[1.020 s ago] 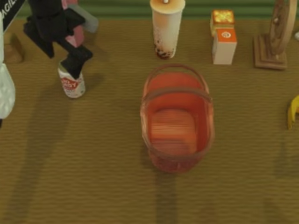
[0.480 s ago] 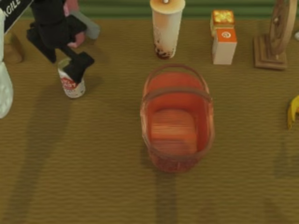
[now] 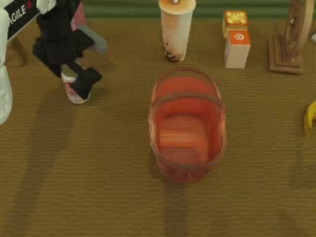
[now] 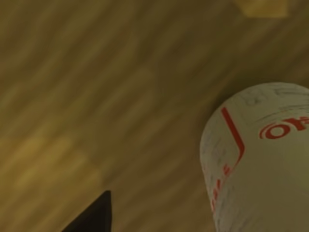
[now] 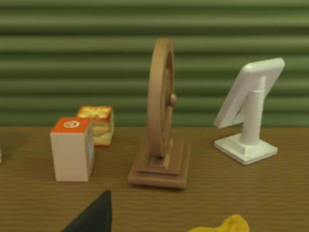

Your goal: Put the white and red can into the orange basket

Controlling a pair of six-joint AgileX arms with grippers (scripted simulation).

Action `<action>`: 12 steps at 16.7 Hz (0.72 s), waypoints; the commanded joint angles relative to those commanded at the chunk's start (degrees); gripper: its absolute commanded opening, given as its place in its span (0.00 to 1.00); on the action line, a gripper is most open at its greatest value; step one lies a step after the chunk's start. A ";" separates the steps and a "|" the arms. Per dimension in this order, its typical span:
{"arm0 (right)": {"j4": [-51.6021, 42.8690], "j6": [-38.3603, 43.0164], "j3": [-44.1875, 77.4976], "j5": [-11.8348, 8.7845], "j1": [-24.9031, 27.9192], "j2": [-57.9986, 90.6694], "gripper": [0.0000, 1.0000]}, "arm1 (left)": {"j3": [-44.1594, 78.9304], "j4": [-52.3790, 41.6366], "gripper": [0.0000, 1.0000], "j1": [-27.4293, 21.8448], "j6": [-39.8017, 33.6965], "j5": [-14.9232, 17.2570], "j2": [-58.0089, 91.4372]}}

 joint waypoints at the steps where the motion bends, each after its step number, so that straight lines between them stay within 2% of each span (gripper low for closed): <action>1: 0.00 0.00 0.00 0.00 0.00 0.00 1.00 | 0.00 0.00 0.92 0.00 0.00 0.00 0.00; 12: 0.00 0.00 0.00 0.00 0.00 0.00 1.00 | 0.00 0.00 0.10 0.00 0.00 0.00 0.00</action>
